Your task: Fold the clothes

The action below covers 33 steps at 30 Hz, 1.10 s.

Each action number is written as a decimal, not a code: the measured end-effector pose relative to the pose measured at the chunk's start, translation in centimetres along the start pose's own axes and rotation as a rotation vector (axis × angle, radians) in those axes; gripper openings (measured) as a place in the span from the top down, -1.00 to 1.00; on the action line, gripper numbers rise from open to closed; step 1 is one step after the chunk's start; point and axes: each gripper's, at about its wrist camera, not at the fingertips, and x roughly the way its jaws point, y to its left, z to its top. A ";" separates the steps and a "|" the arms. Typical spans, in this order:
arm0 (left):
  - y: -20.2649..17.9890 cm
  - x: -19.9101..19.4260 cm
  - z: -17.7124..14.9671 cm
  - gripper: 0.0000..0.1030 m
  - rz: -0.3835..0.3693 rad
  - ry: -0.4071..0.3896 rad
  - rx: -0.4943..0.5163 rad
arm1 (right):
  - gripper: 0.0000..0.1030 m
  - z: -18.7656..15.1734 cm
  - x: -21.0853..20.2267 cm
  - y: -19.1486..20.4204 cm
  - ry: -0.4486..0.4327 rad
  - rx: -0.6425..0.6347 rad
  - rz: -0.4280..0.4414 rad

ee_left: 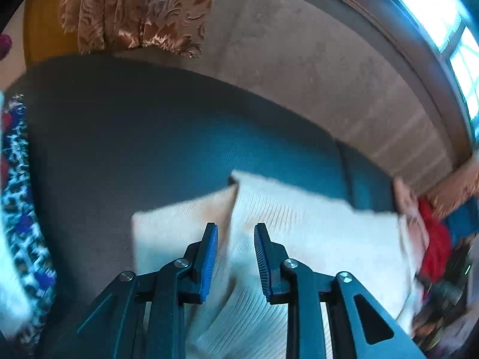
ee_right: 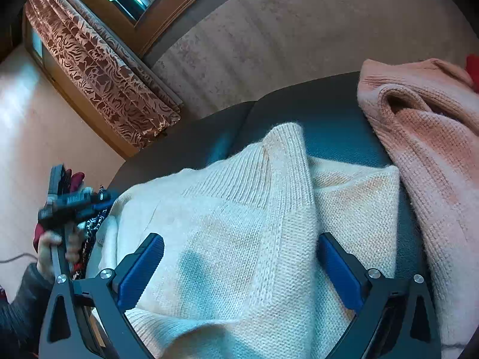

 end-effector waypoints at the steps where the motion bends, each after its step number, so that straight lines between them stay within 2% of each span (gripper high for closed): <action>1: 0.1 -0.1 -0.6 0.51 0.003 0.010 0.007 | -0.74 0.1 -0.2 0.4 -0.001 -0.008 -0.018; 2: 0.2 -0.2 -1.2 0.51 0.005 0.020 0.013 | -0.65 0.2 -0.3 0.7 -0.001 -0.020 -0.034; 4: 0.8 0.0 -2.2 0.51 -0.006 0.054 0.018 | -0.25 0.2 -0.2 1.2 0.014 -0.037 -0.080; 6: 0.9 -0.1 -2.9 0.56 -0.044 0.068 0.023 | -0.09 0.2 0.1 1.5 0.036 -0.052 -0.130; 7: 0.7 -0.5 -3.0 0.77 -0.050 0.049 0.033 | 0.06 0.3 0.2 1.7 0.047 -0.059 -0.155; 8: 0.6 -0.9 -3.1 0.88 -0.057 0.030 0.044 | 0.19 0.3 0.2 1.7 0.051 -0.057 -0.170; 9: 0.5 -1.3 -3.2 0.89 -0.064 0.011 0.054 | 0.53 0.4 -0.1 1.4 0.048 -0.039 -0.166; 10: 0.4 -1.9 -3.3 0.90 -0.067 0.001 0.056 | 0.64 0.5 -0.5 1.2 0.039 -0.019 -0.156; 13: 1.2 -2.7 -3.8 0.91 -0.048 -0.007 0.021 | 0.64 0.7 -1.9 0.9 0.004 0.011 -0.152; 15: 2.9 -2.8 -5.0 0.92 -0.037 -0.007 -0.058 | 0.64 0.5 -1.9 -0.5 0.002 0.062 -0.178; 18: 4.4 -2.5 -6.1 0.90 -0.014 -0.007 -0.107 | 0.65 0.2 -1.8 -2.5 -0.003 0.148 -0.192; 21: 4.7 -3.0 -6.3 0.68 -0.021 -0.028 -0.156 | 0.58 -0.2 -2.1 -3.5 -0.041 0.189 -0.127; 23: 4.5 -3.8 -6.4 0.63 -0.027 -0.037 -0.182 | 0.37 -0.2 -2.5 -2.8 -0.047 0.157 -0.142; 25: 4.1 -5.3 -6.9 0.57 -0.037 -0.067 -0.186 | -0.01 -0.2 -3.5 -1.3 -0.067 0.092 -0.172; 29: 3.4 -7.9 -9.0 0.53 -0.103 -0.102 -0.180 | -0.15 -0.5 -6.1 2.9 -0.114 -0.093 -0.183; 31: 3.3 -8.5 -10.1 0.52 -0.144 -0.093 -0.181 | -0.33 -0.9 -7.0 4.9 -0.102 -0.177 -0.140; 33: 3.1 -8.2 -11.3 0.51 -0.168 -0.075 -0.185 | -0.39 -1.4 -7.3 7.1 -0.065 -0.254 -0.080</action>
